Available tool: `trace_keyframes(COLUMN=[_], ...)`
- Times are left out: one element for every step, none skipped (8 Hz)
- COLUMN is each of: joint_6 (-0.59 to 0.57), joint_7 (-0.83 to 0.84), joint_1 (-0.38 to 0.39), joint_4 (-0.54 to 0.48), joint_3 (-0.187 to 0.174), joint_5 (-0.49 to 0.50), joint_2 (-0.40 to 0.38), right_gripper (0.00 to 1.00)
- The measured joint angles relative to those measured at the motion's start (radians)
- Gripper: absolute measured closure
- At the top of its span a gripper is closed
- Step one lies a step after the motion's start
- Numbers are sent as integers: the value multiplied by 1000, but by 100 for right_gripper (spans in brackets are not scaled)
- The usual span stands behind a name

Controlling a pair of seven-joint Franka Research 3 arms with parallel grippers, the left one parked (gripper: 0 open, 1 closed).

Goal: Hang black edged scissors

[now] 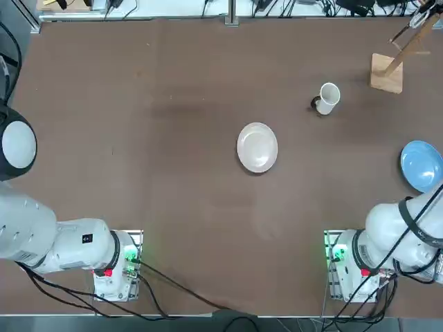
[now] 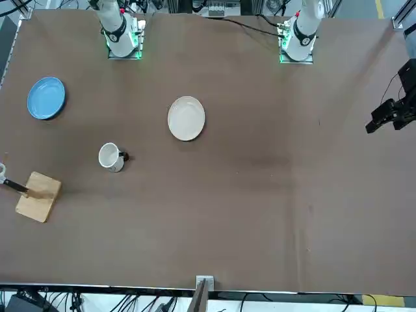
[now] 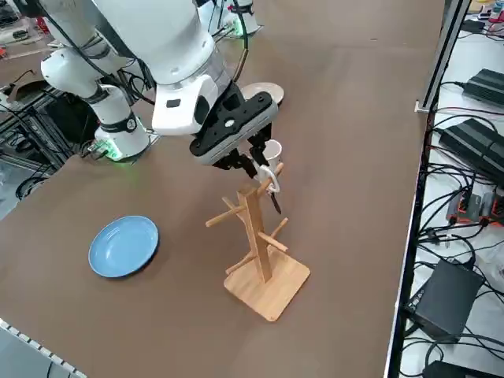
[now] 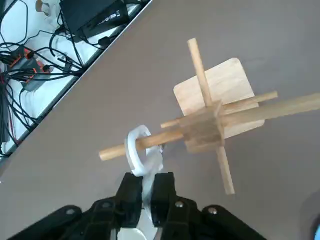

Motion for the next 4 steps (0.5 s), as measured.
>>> trace_keyframes(joint_6=[0, 0, 0, 0], joint_7=[-1, -2, -3, -3], joint_1=[-7, -15, -20, -21], joint_4=[0, 2, 6, 10], joint_3=[0, 0, 0, 0], joint_5=[0, 0, 0, 0], joint_2=[4, 11, 18, 25], right_gripper=[87, 85, 79, 74])
